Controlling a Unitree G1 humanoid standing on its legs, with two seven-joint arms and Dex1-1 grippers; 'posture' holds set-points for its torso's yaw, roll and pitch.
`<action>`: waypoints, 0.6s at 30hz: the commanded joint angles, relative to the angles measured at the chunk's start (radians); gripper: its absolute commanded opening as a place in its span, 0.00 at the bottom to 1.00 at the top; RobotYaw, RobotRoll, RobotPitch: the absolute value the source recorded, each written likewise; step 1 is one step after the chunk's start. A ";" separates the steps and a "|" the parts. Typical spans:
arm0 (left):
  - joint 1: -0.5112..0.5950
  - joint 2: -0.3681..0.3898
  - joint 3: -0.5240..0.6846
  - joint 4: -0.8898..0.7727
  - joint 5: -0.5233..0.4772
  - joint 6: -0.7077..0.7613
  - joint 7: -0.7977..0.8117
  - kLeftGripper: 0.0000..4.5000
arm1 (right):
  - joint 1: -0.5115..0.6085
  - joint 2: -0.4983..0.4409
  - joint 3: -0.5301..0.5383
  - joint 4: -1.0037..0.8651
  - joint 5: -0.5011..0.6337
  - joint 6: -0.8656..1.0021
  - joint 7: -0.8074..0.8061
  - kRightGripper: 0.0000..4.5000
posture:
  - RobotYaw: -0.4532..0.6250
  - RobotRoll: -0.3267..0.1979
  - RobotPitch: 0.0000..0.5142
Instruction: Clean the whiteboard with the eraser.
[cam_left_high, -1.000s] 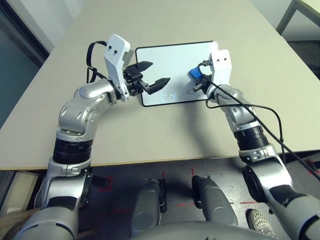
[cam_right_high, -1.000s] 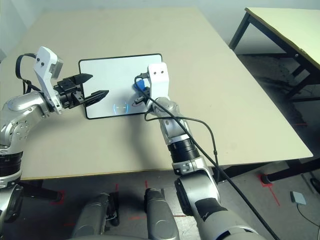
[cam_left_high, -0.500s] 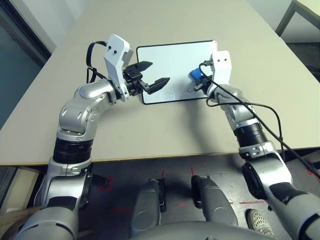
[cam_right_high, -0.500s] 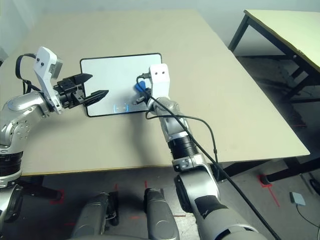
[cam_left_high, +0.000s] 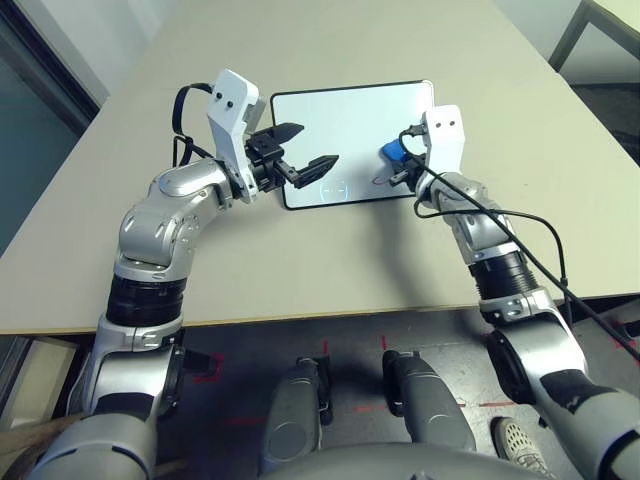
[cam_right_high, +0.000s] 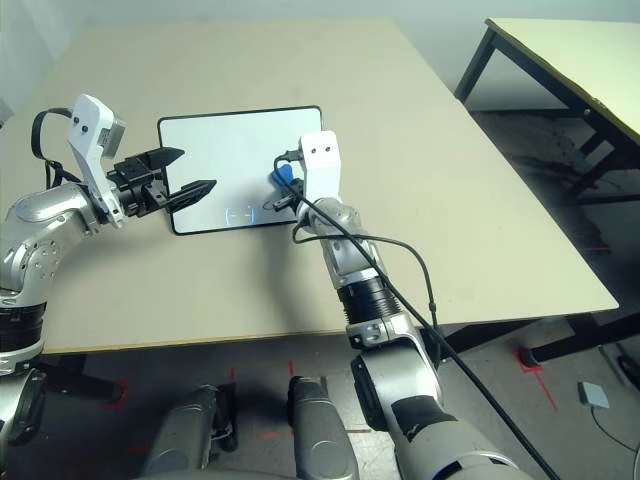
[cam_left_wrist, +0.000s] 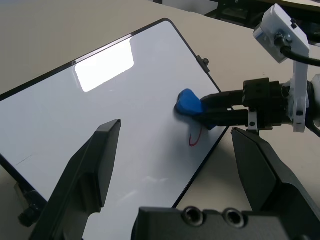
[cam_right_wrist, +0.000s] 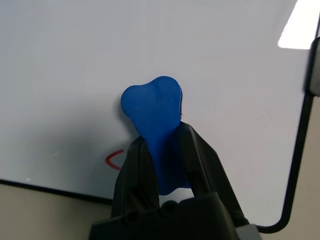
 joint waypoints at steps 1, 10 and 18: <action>0.001 0.004 -0.008 -0.008 0.002 0.002 -0.004 1.00 | 0.035 0.012 0.040 0.063 0.006 0.048 0.038 0.18 | 0.45 0.62 0.36; -0.010 0.001 -0.010 -0.013 0.000 0.009 0.001 1.00 | 0.030 0.003 0.054 0.084 -0.012 0.013 0.069 0.18 | 0.45 0.62 0.36; -0.011 -0.001 -0.010 -0.026 -0.004 0.023 0.007 1.00 | -0.018 -0.030 -0.007 0.108 -0.033 -0.049 -0.024 0.18 | 0.45 0.62 0.36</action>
